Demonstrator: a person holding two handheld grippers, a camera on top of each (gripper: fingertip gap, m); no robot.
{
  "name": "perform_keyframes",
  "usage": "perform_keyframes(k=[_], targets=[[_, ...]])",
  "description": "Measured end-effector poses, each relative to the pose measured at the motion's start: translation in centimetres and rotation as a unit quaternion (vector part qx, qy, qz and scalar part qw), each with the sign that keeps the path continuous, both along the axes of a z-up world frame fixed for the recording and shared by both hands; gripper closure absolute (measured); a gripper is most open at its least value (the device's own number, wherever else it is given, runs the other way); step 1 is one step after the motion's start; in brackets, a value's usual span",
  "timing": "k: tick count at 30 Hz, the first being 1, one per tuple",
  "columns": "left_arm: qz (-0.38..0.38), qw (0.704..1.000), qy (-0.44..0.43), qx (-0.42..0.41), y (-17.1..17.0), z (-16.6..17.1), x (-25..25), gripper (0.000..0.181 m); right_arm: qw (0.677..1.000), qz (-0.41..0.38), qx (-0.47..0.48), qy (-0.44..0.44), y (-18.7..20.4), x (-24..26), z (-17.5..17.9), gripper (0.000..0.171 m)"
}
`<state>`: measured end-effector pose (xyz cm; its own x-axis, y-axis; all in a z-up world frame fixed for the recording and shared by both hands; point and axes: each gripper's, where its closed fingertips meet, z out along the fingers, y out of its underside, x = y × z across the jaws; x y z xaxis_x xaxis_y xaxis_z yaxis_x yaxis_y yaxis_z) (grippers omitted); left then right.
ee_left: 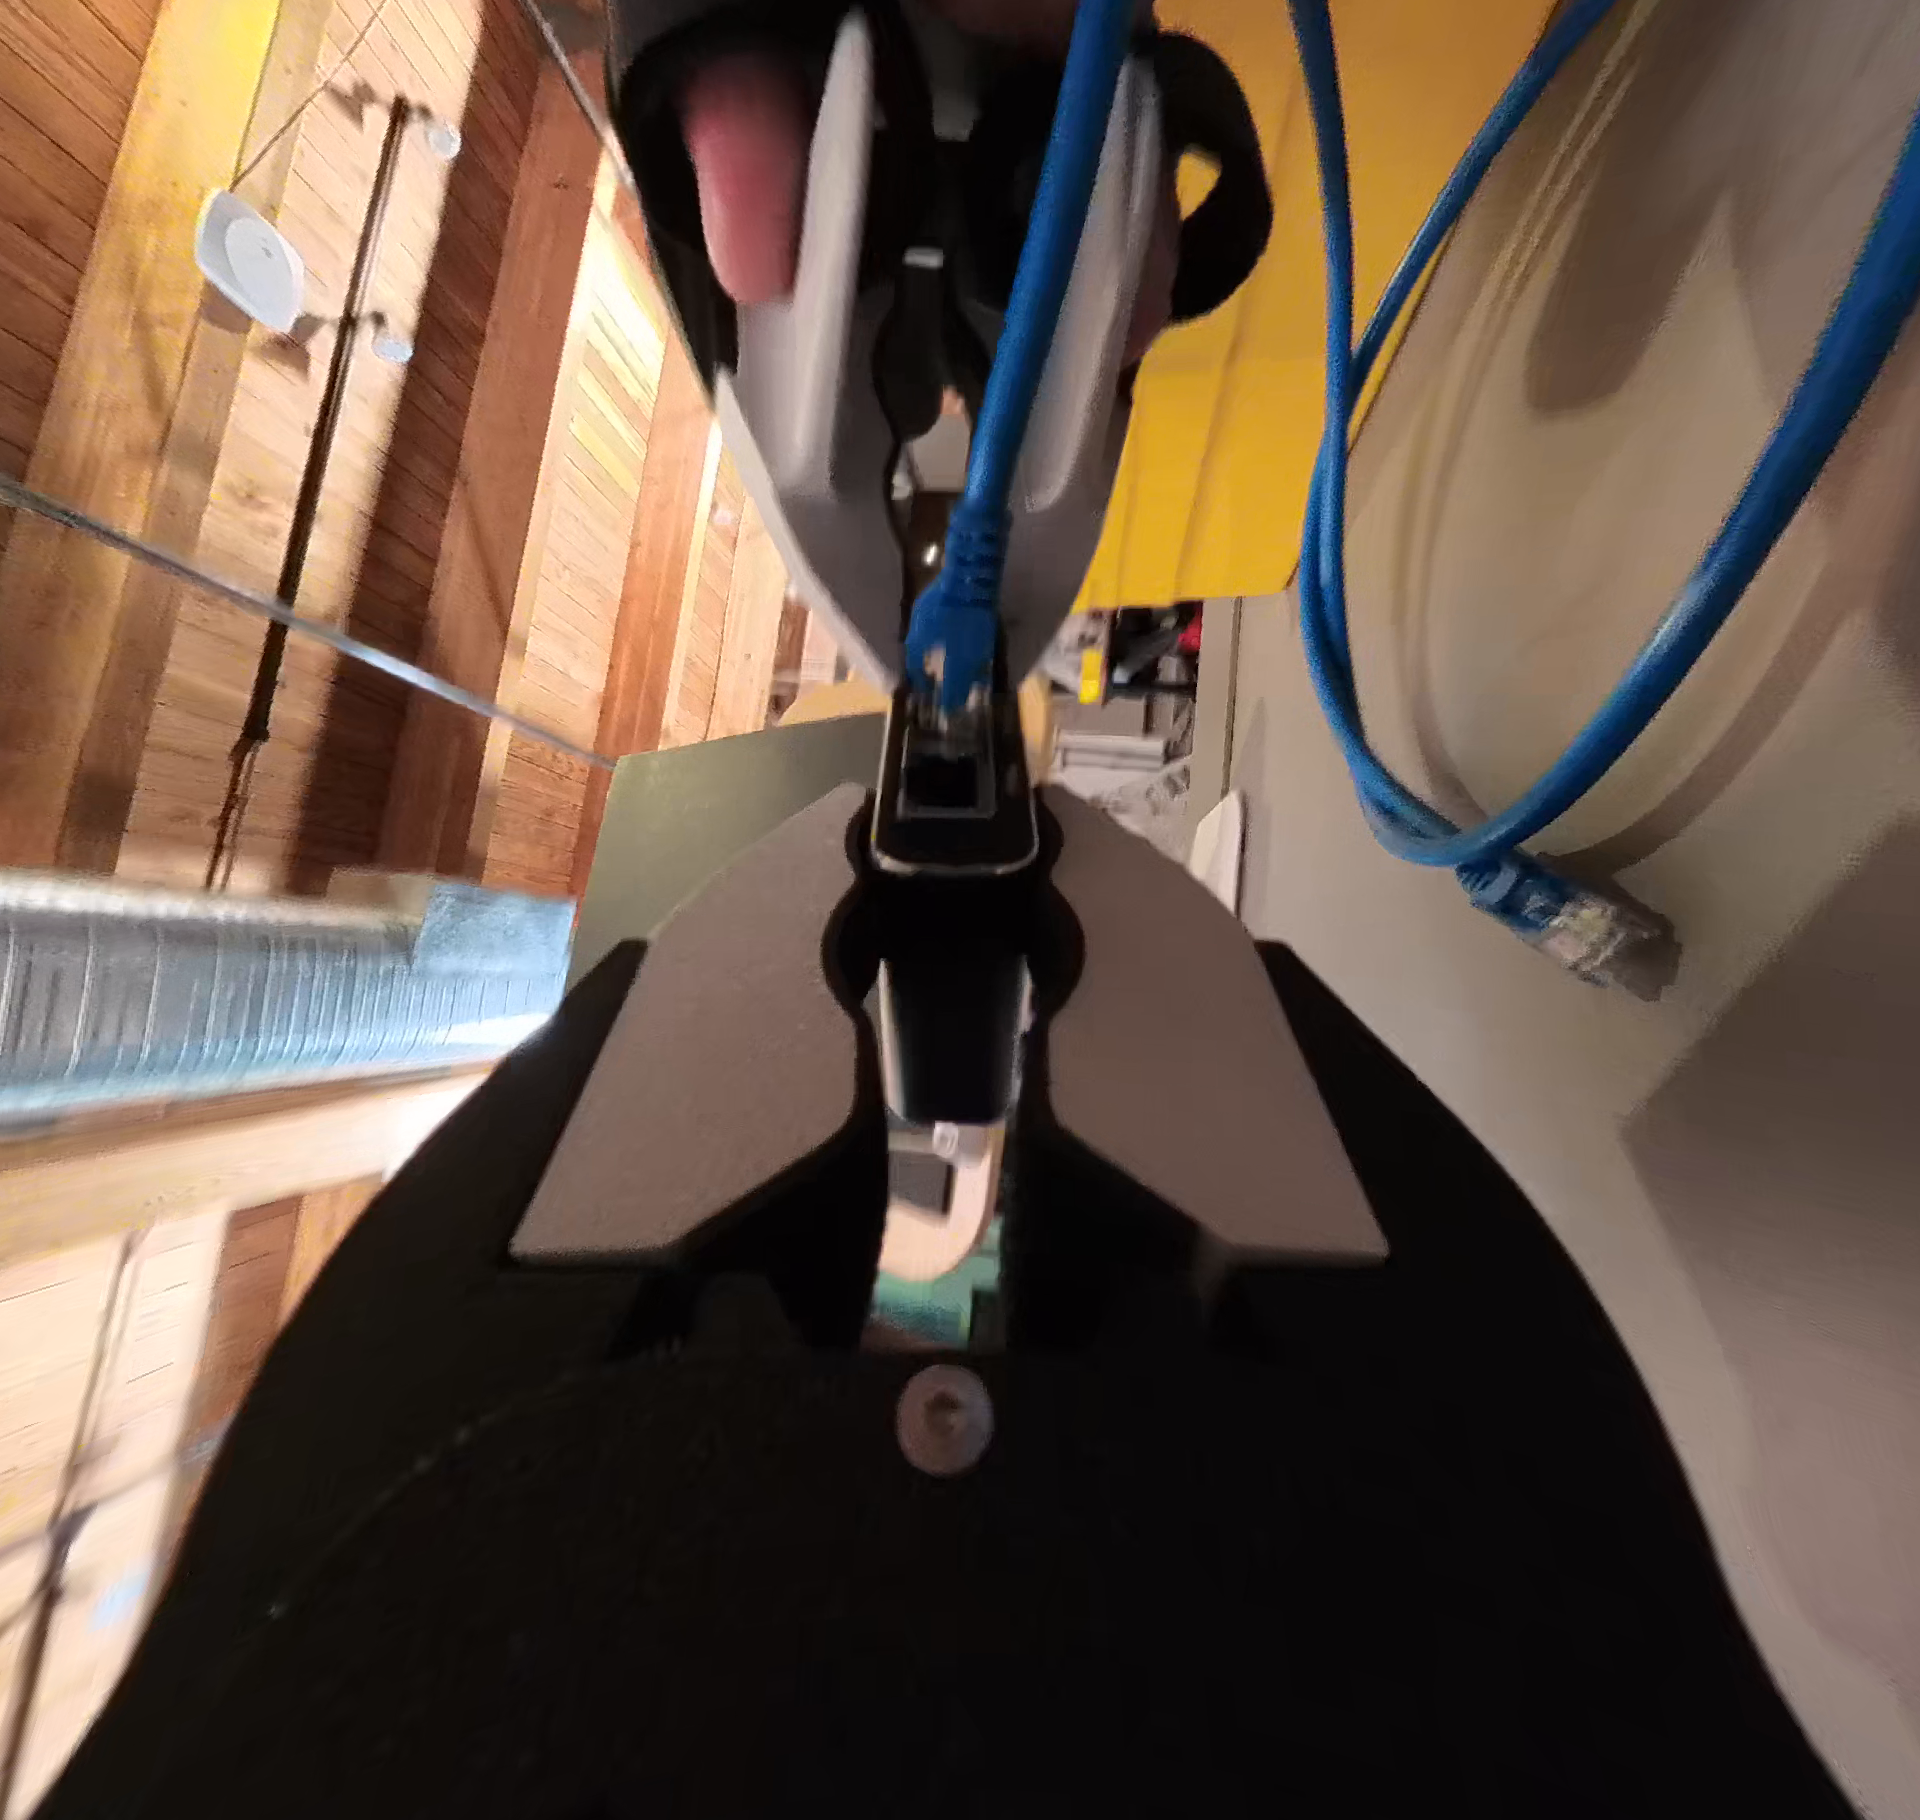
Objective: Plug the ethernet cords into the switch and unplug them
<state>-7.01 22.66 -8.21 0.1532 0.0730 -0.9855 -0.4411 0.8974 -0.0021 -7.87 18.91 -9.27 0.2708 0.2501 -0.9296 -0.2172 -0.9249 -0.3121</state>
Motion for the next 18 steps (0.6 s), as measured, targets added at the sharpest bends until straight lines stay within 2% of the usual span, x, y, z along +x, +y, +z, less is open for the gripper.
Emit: perform_keyframes(k=[2, 3, 5, 8, 9, 11, 12, 14, 18], targets=[[0.114, 0.992, -0.022, -0.040, 5.2, 0.7, -1.8, 0.157, 1.000, 0.025, -0.007, -0.012, -1.0, 0.1, -0.5, 0.160], [0.131, 0.988, -0.043, -0.075, 7.3, 1.5, -2.9, 0.157, 0.999, 0.026, -0.011, -0.022, -1.7, 0.3, -1.1, 0.160], [0.107, 0.990, -0.071, -0.057, 6.7, 3.3, -3.2, 0.157, 1.000, 0.022, -0.019, -0.003, -2.6, -0.1, -1.0, 0.160], [0.103, 0.991, -0.053, -0.062, 5.5, 1.9, -2.0, 0.157, 0.997, 0.049, 0.030, -0.044, -3.2, -0.7, 0.0, 0.159], [0.108, 0.990, -0.055, -0.073, 6.1, 1.7, -2.1, 0.157, 0.994, 0.062, 0.055, -0.071, -3.7, -1.0, 0.4, 0.159], [0.113, 0.983, -0.061, -0.128, 7.5, 1.2, -2.7, 0.157, 0.984, 0.129, 0.102, -0.069, -6.2, -2.8, 2.6, 0.159], [0.119, 0.980, -0.066, -0.144, 8.2, 1.1, -3.1, 0.157, 0.975, 0.168, 0.115, -0.086, -7.8, -3.6, 2.8, 0.158], [0.125, 0.973, -0.080, -0.174, 9.2, 1.3, -3.5, 0.157, 0.968, 0.183, 0.123, -0.117, -9.1, -4.3, 2.1, 0.159], [0.122, 0.967, -0.083, -0.208, 9.4, 1.2, -3.6, 0.157, 0.980, 0.198, 0.026, -0.008, -11.5, -6.5, 0.3, 0.158]])
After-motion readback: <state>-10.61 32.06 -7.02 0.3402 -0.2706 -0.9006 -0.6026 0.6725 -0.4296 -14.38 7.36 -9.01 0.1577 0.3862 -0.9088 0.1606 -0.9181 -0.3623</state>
